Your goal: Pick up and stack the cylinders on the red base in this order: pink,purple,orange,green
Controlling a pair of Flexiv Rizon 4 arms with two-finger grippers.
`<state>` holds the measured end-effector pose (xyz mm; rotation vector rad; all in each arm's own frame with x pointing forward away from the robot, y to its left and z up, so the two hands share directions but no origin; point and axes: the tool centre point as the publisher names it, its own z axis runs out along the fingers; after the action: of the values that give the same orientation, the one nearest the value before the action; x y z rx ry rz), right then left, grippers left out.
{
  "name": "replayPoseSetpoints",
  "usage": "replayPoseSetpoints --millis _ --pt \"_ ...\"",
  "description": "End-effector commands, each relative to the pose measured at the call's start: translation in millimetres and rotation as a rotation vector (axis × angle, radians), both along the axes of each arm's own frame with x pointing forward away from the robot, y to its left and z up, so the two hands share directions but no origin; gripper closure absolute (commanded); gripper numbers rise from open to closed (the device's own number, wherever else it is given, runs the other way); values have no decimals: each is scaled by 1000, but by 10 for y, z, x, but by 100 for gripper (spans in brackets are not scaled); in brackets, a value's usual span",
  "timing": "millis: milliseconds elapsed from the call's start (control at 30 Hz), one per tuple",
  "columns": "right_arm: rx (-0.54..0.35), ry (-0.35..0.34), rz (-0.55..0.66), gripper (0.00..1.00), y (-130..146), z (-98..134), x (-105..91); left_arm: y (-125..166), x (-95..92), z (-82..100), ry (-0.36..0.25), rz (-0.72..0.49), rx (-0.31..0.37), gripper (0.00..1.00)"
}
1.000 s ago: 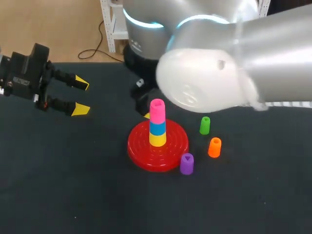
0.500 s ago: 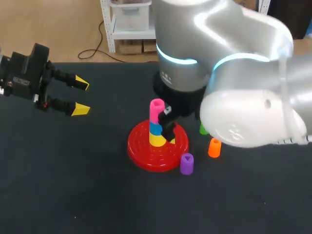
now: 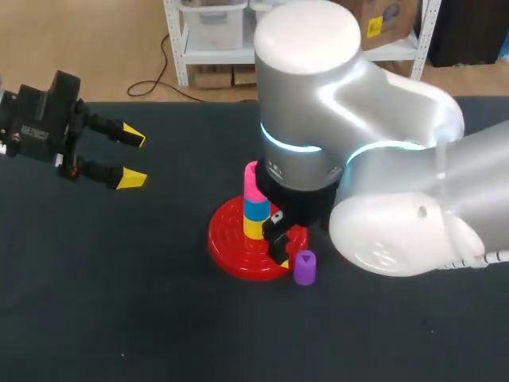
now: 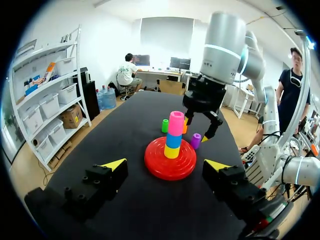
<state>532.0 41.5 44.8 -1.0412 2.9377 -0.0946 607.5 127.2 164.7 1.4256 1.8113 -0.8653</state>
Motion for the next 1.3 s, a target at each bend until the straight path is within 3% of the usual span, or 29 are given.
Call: replayPoseSetpoints --millis 33,567,733,833,900,1300 --pt "-1 17 3 0 21 -52 18 6 5 -8 -1 -2 -2 0" --pt "41 17 8 2 -59 -91 -137 6 5 -8 -1 -2 -2 0" --pt "40 20 7 13 -63 -111 -139 6 5 -8 -1 -2 -2 0" --pt "36 25 6 29 -55 -123 -139 6 5 -8 -1 -2 -2 0" --pt "35 28 11 49 -42 -126 -143 6 5 -8 -1 -2 -2 0" --pt "17 34 20 56 15 -143 -130 6 5 -8 -1 -2 -2 0"
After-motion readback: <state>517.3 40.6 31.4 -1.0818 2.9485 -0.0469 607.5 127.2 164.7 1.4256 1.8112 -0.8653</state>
